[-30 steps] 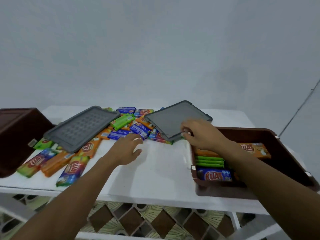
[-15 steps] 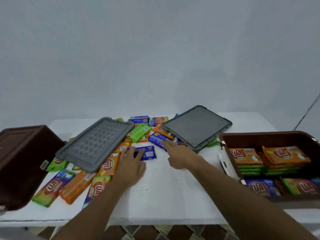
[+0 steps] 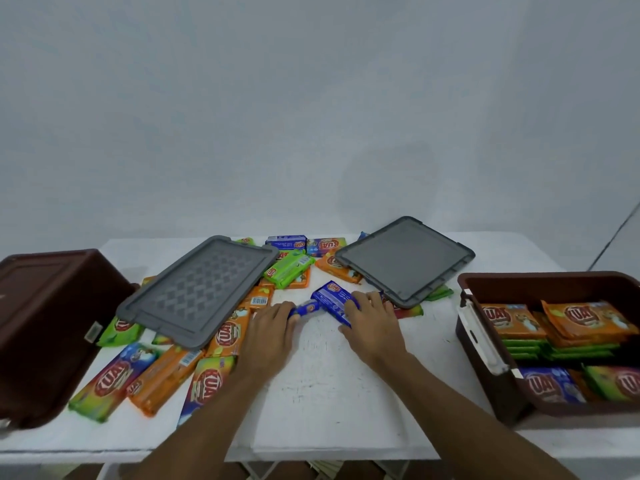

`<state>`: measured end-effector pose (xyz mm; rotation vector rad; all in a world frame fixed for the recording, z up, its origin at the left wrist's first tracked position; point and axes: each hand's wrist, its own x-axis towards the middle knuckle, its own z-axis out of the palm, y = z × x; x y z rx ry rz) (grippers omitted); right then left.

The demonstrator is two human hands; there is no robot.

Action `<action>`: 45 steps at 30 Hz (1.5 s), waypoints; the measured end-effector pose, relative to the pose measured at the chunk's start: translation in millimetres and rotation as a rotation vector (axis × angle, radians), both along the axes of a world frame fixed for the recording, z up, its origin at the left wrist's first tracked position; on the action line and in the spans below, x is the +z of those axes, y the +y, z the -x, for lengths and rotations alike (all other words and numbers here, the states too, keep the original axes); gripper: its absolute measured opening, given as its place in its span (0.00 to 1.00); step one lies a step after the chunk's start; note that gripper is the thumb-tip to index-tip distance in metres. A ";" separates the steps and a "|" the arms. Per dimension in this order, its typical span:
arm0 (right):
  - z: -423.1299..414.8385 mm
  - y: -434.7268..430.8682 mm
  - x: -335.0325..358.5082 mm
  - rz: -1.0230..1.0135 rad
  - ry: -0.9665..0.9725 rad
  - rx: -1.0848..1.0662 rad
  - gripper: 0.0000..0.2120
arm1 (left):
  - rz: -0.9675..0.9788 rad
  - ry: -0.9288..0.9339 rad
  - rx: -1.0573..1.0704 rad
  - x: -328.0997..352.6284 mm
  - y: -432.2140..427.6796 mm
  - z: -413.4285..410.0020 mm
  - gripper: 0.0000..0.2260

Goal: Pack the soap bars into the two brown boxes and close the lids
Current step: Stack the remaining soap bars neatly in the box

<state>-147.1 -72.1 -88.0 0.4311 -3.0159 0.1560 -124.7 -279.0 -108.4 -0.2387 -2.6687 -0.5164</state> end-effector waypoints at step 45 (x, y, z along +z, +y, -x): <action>-56.5 397.3 151.9 0.463 -0.591 -0.055 0.13 | -0.317 -0.576 -0.466 175.0 322.2 -18.8 0.11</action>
